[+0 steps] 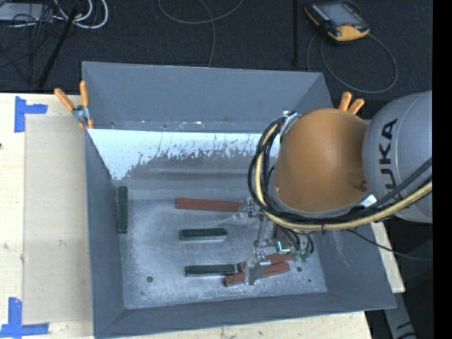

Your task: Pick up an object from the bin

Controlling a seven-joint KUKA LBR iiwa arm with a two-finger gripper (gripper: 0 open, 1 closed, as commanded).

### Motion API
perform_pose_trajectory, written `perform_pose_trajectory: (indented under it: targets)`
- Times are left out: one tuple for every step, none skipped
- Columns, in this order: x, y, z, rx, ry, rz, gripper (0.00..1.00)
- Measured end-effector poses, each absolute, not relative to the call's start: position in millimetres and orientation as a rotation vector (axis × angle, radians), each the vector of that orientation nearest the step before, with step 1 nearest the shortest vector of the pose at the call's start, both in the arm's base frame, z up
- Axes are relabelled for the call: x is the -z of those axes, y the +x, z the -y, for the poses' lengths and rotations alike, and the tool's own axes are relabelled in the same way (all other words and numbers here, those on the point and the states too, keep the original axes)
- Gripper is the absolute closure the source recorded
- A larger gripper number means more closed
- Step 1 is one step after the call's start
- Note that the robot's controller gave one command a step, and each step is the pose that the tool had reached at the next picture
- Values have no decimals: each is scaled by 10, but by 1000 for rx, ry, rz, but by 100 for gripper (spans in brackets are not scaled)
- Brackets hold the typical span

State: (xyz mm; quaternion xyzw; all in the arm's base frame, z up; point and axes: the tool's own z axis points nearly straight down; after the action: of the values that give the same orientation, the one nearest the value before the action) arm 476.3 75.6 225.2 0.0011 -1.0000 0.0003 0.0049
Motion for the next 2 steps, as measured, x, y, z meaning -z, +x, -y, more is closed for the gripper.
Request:
perform_pose_trajectory:
  targets:
    - [-2285,4779,-752,0,-1,3139,0]
    - [-1797,4766,-780,1,75,3146,0]
